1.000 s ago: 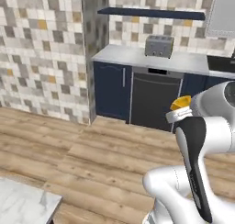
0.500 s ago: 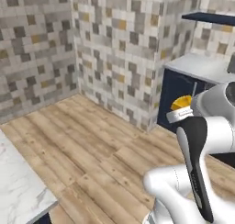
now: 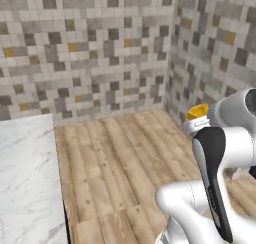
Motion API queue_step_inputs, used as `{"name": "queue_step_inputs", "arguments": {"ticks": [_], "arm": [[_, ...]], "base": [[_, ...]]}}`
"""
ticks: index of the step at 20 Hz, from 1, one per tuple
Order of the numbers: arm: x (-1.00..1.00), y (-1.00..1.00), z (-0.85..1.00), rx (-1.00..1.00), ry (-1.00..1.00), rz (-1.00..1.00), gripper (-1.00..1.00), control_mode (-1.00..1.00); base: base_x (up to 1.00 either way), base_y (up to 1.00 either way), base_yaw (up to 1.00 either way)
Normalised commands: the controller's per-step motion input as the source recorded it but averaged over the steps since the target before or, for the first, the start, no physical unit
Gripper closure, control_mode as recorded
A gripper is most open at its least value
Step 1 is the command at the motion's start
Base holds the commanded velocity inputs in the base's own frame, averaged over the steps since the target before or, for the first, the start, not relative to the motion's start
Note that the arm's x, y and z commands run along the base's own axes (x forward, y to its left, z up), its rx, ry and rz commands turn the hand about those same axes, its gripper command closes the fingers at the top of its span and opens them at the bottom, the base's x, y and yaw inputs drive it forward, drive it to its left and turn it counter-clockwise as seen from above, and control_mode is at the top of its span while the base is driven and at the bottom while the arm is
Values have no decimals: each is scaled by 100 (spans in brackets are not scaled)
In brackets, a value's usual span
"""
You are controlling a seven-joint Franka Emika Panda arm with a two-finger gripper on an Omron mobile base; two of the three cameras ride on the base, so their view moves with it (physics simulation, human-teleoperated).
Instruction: Take the cheese, fish, and avocado from the fridge and place them on the plate on the dining counter to create an appetizer plate.
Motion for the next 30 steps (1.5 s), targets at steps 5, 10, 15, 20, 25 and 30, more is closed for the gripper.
{"name": "queue_step_inputs", "arguments": {"ticks": [5, 10, 15, 20, 25, 30], "arm": [[0, 0, 0, 0, 0, 0, 100, 100], [0, 0, 0, 0, 0, 0, 100, 100], [0, 0, 0, 0, 0, 0, 100, 100], [0, 0, 0, 0, 0, 0, 100, 100], [0, 0, 0, 0, 0, 0, 100, 100], [0, 0, 0, 0, 0, 0, 100, 100]], "base": [[100, -49, 59], [100, -56, 54], [100, -73, 45], [100, -79, 42], [100, -71, 45], [100, -46, 55]]}}
